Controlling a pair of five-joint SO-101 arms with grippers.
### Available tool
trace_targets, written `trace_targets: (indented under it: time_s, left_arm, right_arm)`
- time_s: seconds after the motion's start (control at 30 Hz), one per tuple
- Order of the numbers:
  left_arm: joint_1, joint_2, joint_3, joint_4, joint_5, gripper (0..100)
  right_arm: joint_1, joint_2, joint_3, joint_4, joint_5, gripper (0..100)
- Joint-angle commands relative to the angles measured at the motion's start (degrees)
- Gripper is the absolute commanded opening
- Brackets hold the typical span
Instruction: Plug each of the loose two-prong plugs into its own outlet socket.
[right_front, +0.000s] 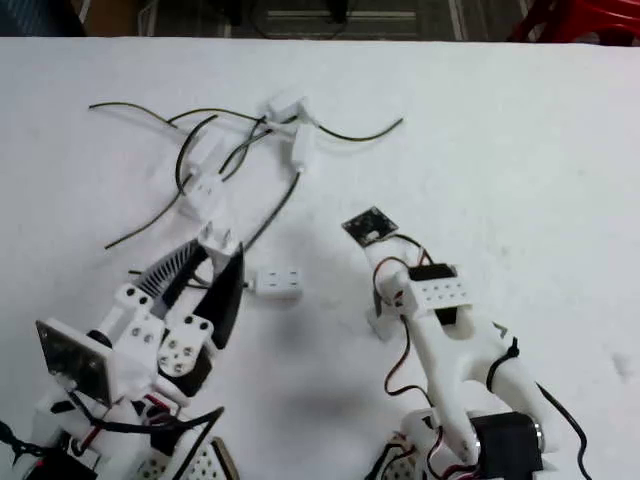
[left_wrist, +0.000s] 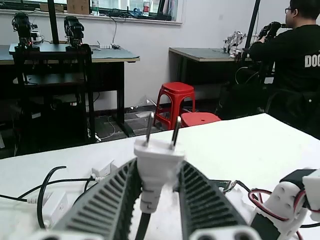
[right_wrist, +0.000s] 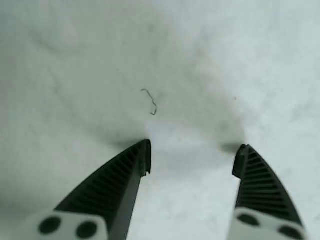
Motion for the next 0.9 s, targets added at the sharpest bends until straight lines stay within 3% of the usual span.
trace_targets:
  time_s: [0.0,0.2,0.4,0.5,0.7,0.87]
  left_arm:
    - [-0.7,0.0,-2.5,-0.3,-0.4,2]
    - [-10.4,0.0,-3.6,0.4,1.2,2]
    - [-11.4,0.0,-7.7,5.4,2.2,2]
    - [-11.4,0.0,-6.0,4.9,2.4,2]
    - [-11.4,0.0,-8.4,7.8,2.5,2]
    - [-11.8,0.0,-11.2,12.4,2.2,2]
  right_arm:
    - [-2.0,-0.9,-9.8,8.7,0.2,26.9]
    - [-3.8,-0.9,-31.4,29.8,0.2,26.9]
    - [-4.9,-0.9,-49.8,43.0,0.2,26.8]
    - [-5.8,-1.1,-56.2,44.3,0.3,22.6]
    - [-10.9,-3.4,-62.7,44.1,0.3,3.6]
    - [-13.7,-6.0,-62.5,44.1,0.4,2.8]
